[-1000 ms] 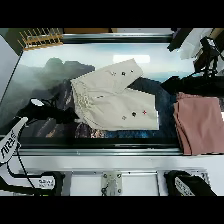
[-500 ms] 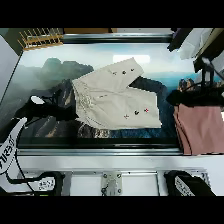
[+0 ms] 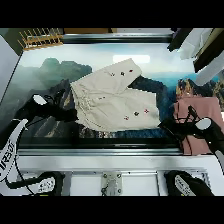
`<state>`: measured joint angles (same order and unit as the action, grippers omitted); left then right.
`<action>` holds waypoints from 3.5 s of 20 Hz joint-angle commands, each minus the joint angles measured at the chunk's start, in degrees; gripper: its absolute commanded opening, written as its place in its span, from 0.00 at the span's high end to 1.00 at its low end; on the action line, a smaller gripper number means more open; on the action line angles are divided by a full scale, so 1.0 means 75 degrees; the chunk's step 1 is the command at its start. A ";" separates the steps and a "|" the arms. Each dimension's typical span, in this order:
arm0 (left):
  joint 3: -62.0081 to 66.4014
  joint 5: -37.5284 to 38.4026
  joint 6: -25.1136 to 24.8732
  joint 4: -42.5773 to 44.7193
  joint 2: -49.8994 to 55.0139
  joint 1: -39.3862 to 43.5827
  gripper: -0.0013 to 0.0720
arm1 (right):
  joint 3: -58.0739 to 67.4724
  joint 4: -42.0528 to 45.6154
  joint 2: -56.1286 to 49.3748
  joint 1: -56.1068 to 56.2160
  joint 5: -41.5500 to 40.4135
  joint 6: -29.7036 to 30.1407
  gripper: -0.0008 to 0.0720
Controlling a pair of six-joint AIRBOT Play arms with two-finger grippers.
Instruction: Fold the clothes and pants, and hang the long-sleeved shirts on hangers.
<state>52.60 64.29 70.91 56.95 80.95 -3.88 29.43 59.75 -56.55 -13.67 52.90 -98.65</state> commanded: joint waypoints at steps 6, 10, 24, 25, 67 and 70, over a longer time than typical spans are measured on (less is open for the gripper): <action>0.0009 0.0003 0.0000 0.0073 -0.0015 0.0020 0.97 | -0.0516 -0.1329 -0.0930 0.1218 -0.2576 0.0589 0.14; 0.0009 0.0006 0.0000 0.0076 -0.0015 0.0020 0.97 | -0.0478 -0.1396 -0.0973 0.1358 -0.2862 0.0889 0.51; 0.3477 0.1282 0.1040 -0.0003 -0.3794 -0.0236 0.97 | 0.7612 0.1751 0.0379 0.1072 -0.0050 0.1673 0.99; 0.3794 0.1268 0.1192 0.0003 -0.4281 -0.0122 0.97 | 0.8157 0.1746 0.0560 0.1072 -0.0050 0.1673 0.99; -0.0149 -0.0842 0.1134 0.1326 -0.0627 -0.1087 0.97 | 0.3258 0.1958 -0.1961 0.2987 -0.0510 0.1559 0.99; -0.0836 -0.1311 0.1003 0.0769 -0.0627 -0.1084 0.97 | 0.2623 0.1953 -0.2057 0.2987 -0.1317 0.1553 0.99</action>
<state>51.81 58.28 79.72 65.80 76.44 -12.01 55.22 74.39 -72.01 8.69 49.10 -86.96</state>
